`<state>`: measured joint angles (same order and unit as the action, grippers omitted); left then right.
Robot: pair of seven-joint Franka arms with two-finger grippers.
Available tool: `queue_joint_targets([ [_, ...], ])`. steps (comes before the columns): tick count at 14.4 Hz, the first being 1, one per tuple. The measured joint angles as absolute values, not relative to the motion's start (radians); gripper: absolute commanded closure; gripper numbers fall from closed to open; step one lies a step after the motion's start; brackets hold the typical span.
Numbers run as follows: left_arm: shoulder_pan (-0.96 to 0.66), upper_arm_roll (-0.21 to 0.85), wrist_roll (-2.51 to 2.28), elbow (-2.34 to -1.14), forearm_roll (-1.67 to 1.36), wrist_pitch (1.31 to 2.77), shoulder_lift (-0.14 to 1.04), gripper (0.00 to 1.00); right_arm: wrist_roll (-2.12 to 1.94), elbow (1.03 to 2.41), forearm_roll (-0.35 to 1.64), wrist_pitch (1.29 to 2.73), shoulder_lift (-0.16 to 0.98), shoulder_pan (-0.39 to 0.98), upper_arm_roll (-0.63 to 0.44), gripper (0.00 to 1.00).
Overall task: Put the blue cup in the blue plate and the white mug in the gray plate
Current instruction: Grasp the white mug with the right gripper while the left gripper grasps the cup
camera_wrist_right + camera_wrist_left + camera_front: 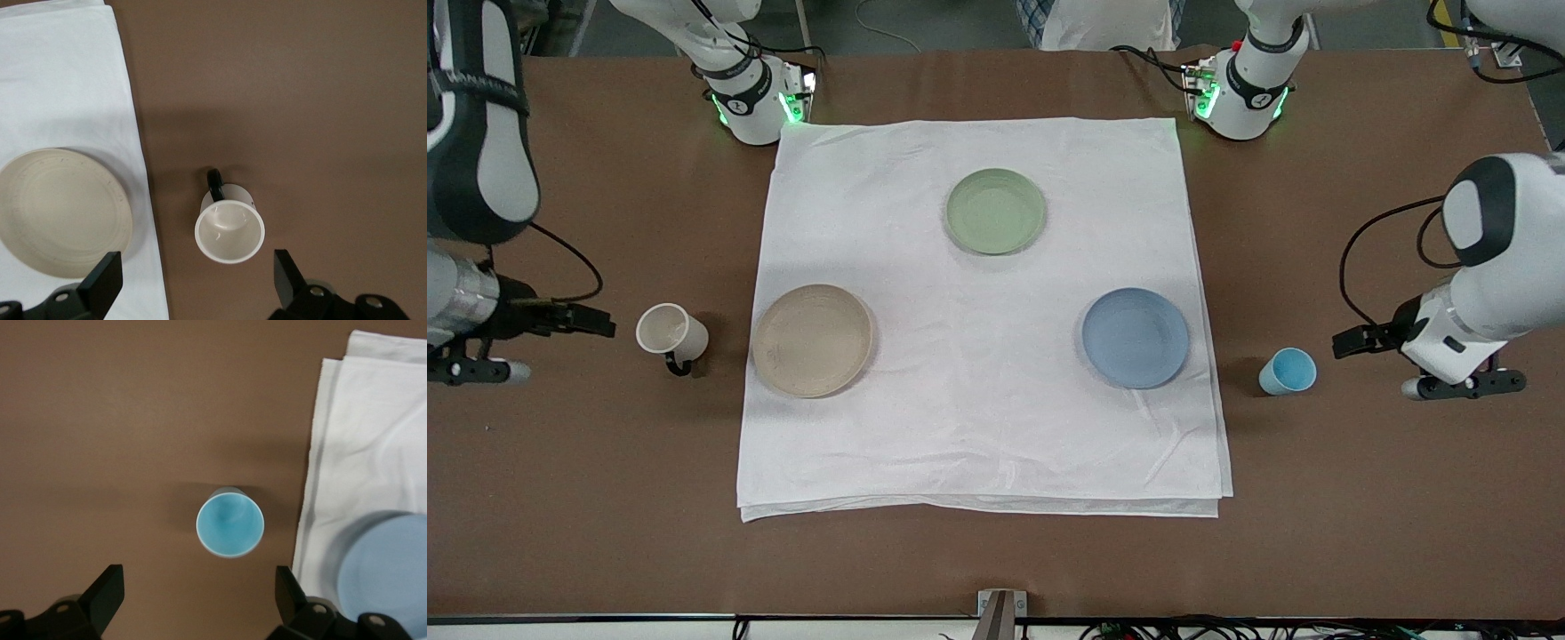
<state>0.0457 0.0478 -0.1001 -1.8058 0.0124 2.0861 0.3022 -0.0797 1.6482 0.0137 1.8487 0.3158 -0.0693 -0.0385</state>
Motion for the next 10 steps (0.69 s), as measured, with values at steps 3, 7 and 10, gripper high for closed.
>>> queue_joint_targets([
  [3, 0.053, 0.048, -0.112, -1.89, 0.012, 2.244, 0.369, 0.13, -0.085, 1.756, 0.014, 2.037, 0.373, -0.069, -0.037, 0.0],
  [7, 0.055, 0.048, -0.113, -1.923, 0.012, 2.258, 0.42, 0.35, -0.106, 1.947, 0.014, 2.27, 0.378, -0.069, -0.034, 0.01],
  [10, 0.056, 0.048, -0.113, -1.934, 0.012, 2.281, 0.454, 0.7, -0.157, 2.002, 0.014, 2.335, 0.399, -0.076, -0.035, 0.15],
])
